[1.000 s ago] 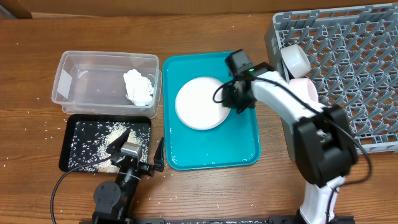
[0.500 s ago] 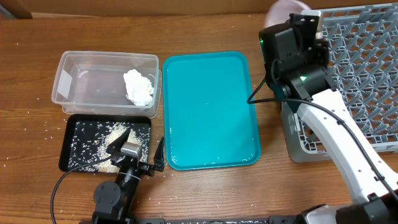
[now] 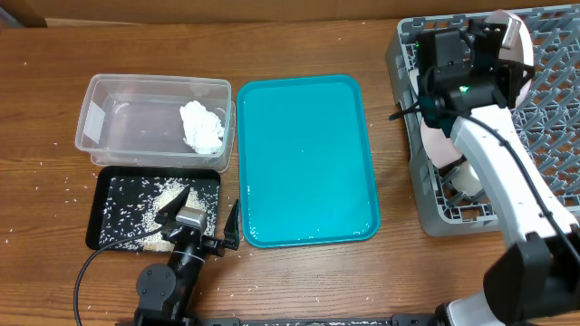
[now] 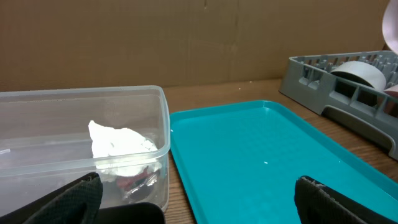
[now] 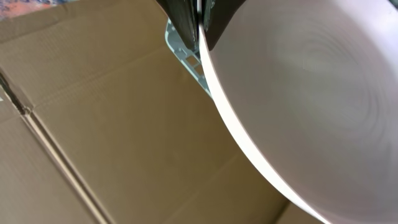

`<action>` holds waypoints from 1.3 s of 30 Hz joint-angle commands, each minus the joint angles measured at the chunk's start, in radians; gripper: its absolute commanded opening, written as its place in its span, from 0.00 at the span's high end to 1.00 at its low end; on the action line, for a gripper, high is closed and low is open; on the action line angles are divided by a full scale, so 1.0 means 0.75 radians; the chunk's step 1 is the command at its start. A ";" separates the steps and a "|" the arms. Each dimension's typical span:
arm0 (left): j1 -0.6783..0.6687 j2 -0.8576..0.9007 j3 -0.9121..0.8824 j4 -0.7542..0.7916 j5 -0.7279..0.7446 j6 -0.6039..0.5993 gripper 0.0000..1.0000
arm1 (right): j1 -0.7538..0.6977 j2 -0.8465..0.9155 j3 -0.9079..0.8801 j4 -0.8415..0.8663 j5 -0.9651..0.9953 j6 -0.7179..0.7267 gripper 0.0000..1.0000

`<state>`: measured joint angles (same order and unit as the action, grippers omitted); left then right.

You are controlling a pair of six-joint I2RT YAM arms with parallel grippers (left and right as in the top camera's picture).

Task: Sort waste into correct bins and load items into the dishwasher

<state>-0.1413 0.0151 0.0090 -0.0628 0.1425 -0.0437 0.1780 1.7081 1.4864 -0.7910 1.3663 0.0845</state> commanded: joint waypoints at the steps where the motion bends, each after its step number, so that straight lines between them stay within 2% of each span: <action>1: 0.014 -0.012 -0.006 -0.003 -0.006 0.029 0.00 | -0.003 0.055 -0.012 0.008 0.003 0.005 0.96; 10: 0.014 -0.012 -0.006 -0.003 -0.006 0.029 0.00 | 0.001 0.198 -0.012 -0.003 0.003 0.005 0.96; 23: 0.014 -0.012 -0.006 -0.003 -0.006 0.029 0.00 | -0.023 0.215 -0.014 0.003 0.002 -0.013 0.96; 27: 0.014 -0.012 -0.006 -0.003 -0.006 0.029 0.00 | -0.057 0.254 -0.014 0.054 0.013 -0.126 0.96; 33: 0.014 -0.012 -0.006 -0.003 -0.006 0.029 0.00 | -0.076 0.320 -0.014 0.077 0.054 -0.159 0.96; 34: 0.014 -0.012 -0.006 -0.003 -0.006 0.029 0.00 | -0.076 0.321 -0.014 0.082 0.056 -0.159 0.94; 37: 0.014 -0.012 -0.006 -0.003 -0.006 0.029 0.00 | -0.071 0.321 -0.013 0.128 0.091 -0.217 0.76; 39: 0.014 -0.012 -0.006 -0.003 -0.006 0.029 0.00 | -0.052 0.321 -0.013 0.170 0.133 -0.240 0.69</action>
<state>-0.1413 0.0151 0.0090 -0.0628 0.1425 -0.0437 0.1261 1.9556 1.4746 -0.6868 1.3945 -0.0566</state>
